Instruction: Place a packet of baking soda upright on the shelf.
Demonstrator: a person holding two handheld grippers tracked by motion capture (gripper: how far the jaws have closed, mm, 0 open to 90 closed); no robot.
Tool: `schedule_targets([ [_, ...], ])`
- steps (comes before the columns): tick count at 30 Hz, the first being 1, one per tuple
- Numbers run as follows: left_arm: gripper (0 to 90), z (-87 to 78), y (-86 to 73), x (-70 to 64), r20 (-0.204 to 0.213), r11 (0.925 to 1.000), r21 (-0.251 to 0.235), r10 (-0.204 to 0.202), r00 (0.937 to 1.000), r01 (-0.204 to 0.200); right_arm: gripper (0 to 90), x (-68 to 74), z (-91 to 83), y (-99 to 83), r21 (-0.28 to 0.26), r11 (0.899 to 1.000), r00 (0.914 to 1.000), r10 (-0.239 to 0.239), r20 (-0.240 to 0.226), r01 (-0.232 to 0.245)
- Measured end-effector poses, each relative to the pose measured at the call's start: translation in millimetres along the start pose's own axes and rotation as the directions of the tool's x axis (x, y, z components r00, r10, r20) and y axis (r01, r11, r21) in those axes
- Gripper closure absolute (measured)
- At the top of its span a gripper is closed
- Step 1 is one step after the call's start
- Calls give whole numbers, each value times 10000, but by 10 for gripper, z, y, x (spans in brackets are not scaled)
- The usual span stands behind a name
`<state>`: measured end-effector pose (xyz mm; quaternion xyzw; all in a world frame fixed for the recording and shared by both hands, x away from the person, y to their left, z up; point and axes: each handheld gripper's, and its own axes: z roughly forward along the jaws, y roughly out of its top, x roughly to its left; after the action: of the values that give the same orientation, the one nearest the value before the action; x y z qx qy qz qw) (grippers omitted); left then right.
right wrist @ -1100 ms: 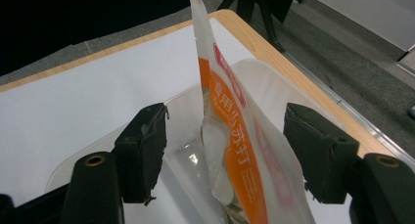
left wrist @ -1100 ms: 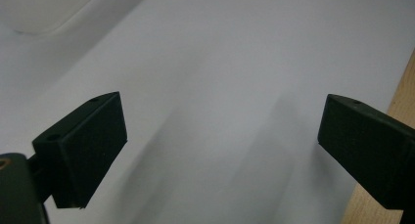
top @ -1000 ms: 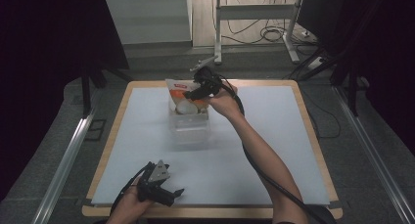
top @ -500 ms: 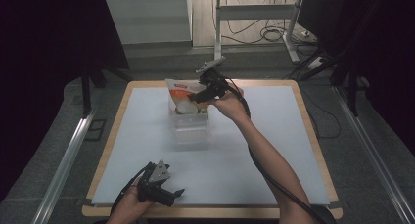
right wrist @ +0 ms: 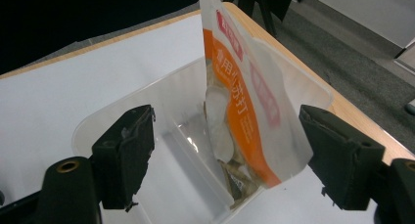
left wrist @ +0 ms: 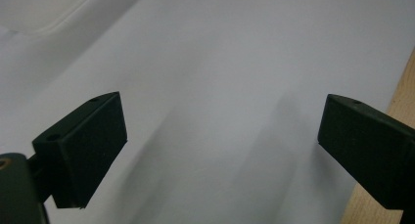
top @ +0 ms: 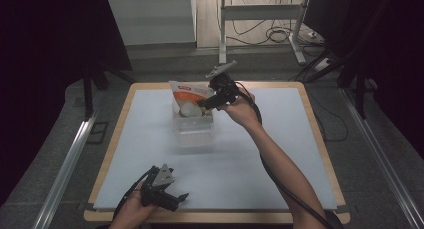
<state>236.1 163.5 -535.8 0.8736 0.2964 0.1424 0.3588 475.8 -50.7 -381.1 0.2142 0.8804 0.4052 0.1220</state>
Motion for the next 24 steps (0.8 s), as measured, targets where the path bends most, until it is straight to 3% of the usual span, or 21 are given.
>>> schedule_targets([
  [24,42,8,2,-9,16,10000,35,39,10000,-39,70,64,-91,-306,320,9995,10000,-30,8,30],
])
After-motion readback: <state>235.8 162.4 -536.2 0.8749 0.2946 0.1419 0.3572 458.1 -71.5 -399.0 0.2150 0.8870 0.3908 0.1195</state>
